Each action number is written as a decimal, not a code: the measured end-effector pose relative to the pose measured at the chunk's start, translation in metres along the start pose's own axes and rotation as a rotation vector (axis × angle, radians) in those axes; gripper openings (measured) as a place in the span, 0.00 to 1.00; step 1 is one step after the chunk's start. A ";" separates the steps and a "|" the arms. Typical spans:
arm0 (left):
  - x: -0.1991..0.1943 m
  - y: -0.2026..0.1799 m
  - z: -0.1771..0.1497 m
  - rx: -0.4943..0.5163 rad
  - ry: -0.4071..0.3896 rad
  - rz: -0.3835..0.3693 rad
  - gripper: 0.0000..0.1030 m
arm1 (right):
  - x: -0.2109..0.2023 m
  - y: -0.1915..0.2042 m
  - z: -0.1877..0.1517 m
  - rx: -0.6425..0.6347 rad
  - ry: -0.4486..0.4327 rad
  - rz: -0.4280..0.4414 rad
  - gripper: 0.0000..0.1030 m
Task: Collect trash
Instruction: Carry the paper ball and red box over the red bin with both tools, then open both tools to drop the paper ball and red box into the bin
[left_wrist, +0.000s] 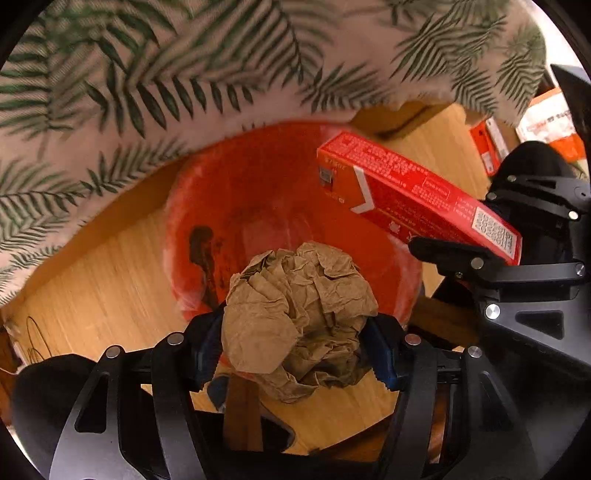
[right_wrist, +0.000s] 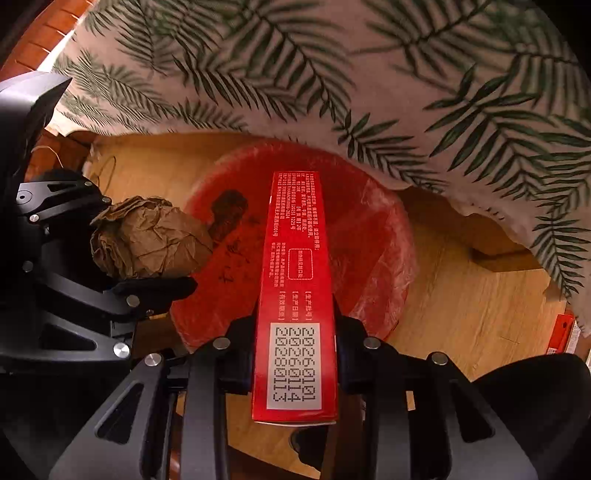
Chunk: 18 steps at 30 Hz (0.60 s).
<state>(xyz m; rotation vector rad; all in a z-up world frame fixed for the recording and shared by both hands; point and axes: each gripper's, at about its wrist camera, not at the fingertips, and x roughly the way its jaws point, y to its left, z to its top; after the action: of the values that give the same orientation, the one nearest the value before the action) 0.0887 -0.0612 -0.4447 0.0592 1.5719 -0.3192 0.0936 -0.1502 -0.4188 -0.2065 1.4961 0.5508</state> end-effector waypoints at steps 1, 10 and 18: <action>0.004 0.001 0.001 -0.005 0.012 -0.001 0.62 | 0.004 0.002 0.000 -0.002 0.011 -0.003 0.29; 0.020 0.013 0.005 -0.028 0.044 -0.007 0.65 | 0.027 0.002 0.001 0.001 0.062 0.007 0.30; 0.023 0.012 0.009 -0.030 0.048 0.004 0.71 | 0.034 -0.003 0.005 0.004 0.075 0.018 0.30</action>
<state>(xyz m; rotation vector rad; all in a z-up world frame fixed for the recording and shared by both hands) 0.0993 -0.0560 -0.4692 0.0475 1.6231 -0.2927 0.0990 -0.1429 -0.4519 -0.2125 1.5729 0.5602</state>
